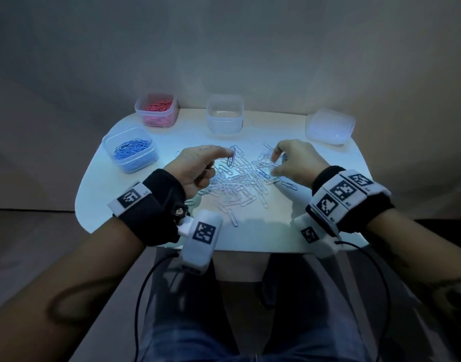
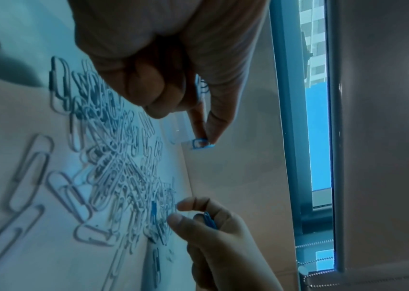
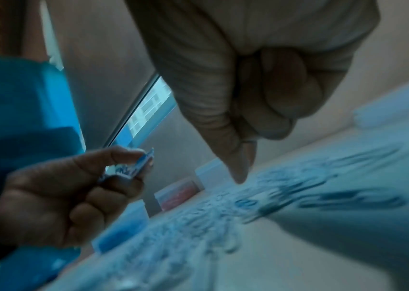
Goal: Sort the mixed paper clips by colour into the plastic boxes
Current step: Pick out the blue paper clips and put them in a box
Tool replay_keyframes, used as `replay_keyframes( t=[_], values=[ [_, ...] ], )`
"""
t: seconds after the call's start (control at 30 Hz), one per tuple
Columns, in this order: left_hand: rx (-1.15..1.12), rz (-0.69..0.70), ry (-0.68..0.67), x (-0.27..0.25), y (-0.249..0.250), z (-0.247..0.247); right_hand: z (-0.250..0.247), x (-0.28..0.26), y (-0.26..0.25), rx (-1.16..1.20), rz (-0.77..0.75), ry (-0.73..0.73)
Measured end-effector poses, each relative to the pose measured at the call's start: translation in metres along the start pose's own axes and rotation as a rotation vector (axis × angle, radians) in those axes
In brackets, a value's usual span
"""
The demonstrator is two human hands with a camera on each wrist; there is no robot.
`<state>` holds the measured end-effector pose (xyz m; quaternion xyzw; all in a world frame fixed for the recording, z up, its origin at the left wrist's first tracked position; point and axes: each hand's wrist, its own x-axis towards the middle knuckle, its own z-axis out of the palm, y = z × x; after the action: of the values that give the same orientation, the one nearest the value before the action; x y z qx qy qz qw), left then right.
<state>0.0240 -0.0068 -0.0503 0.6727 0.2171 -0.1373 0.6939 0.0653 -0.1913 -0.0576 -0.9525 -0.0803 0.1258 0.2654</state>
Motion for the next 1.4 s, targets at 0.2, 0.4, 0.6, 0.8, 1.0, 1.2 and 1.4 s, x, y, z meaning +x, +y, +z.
replay_keyframes(
  t=[0.2, 0.4, 0.6, 0.8, 1.0, 1.2, 1.4],
  values=[
    [0.058, 0.024, 0.007, 0.001, 0.002, -0.002, 0.012, 0.015, -0.017, -0.219, 0.027, -0.107],
    [0.203, 0.111, -0.02, 0.005, 0.006, -0.01, -0.002, 0.015, -0.02, -0.105, 0.066, -0.201],
    [0.447, 0.307, 0.08, 0.009, 0.009, -0.01, -0.016, 0.007, -0.011, 0.426, 0.103, -0.26],
    [0.433, 0.39, 0.06, 0.004, 0.034, -0.003, -0.033, 0.001, -0.023, 0.857, 0.09, -0.364],
    [0.22, 0.179, -0.032, -0.006, 0.046, -0.005, -0.031, -0.011, -0.029, 1.107, 0.179, -0.391],
    [-0.38, -0.042, -0.283, -0.013, 0.04, -0.009, -0.024, -0.022, -0.038, 1.348, 0.221, -0.369],
    [-0.728, -0.034, -0.351, -0.009, 0.02, -0.003, -0.035, -0.03, -0.042, 1.293, 0.286, -0.379]
  ],
)
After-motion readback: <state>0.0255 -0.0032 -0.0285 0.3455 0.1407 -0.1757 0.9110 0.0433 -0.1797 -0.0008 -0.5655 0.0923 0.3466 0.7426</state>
